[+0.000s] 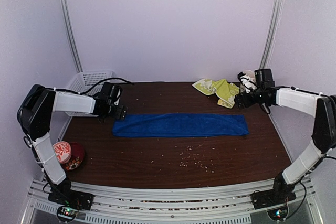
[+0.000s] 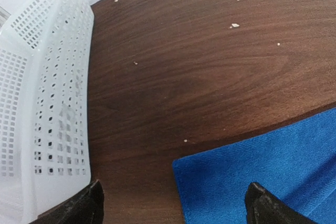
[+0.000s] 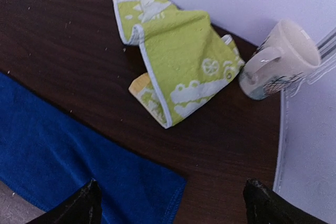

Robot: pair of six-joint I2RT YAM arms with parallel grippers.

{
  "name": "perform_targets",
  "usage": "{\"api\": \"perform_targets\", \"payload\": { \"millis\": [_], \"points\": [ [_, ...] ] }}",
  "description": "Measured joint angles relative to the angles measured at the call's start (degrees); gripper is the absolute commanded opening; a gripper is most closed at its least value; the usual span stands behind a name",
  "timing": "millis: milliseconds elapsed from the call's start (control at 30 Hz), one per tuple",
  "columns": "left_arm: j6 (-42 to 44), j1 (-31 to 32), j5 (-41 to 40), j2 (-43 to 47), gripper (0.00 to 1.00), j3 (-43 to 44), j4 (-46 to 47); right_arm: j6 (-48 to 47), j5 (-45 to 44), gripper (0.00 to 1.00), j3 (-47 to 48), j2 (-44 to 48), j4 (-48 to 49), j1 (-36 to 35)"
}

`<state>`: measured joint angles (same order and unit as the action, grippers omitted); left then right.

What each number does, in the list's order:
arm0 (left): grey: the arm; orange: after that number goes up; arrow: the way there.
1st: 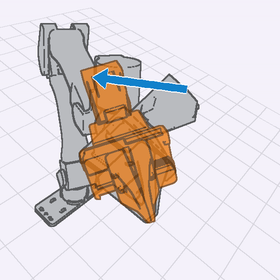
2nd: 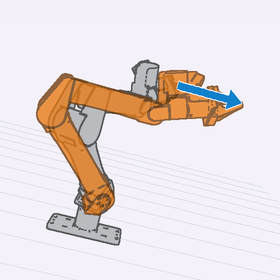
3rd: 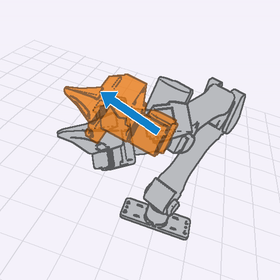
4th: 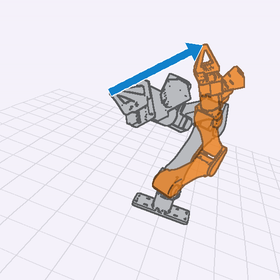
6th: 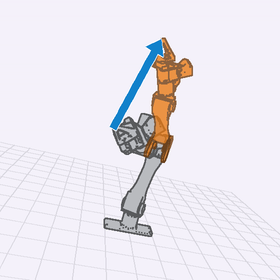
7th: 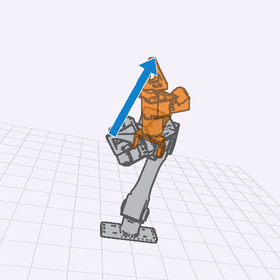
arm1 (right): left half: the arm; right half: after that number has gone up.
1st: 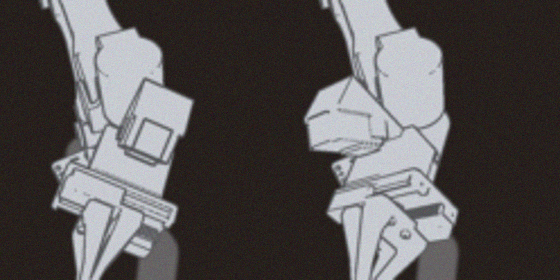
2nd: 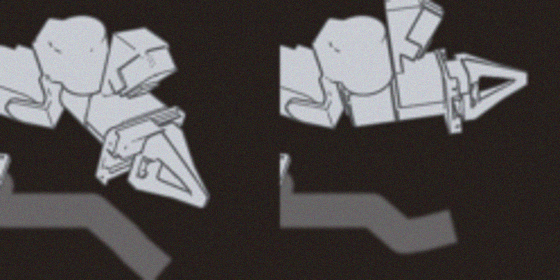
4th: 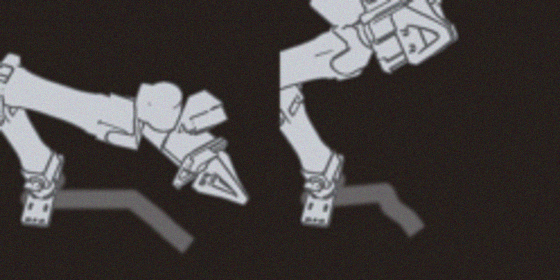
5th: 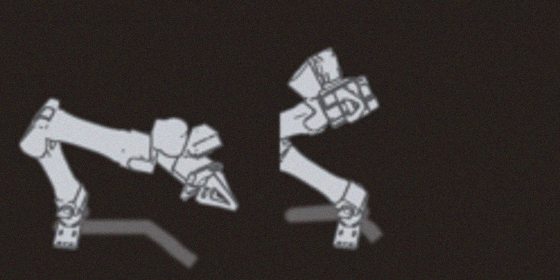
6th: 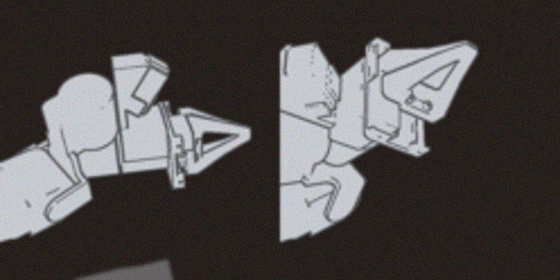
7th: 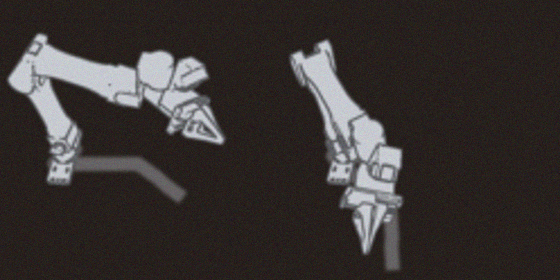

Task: Roll the towels
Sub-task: Move the towel to the center of the board.

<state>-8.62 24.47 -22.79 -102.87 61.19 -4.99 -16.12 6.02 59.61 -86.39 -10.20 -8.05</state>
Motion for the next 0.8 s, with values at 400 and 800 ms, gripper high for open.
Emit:
{"api": "perform_targets", "payload": {
  "millis": [400,800],
  "points": [
    [-0.8,-2.8,7.5,-4.3,0.91,1.3,0.1,1.1,8.0,0.82,9.5,-16.8,-16.9,5.5],
    [-0.8,-2.8,5.0,-5.1,0.89,1.4,-0.2,0.0,9.2,0.6,7.8,-13.3,-20.5,6.4]
  ]
}}
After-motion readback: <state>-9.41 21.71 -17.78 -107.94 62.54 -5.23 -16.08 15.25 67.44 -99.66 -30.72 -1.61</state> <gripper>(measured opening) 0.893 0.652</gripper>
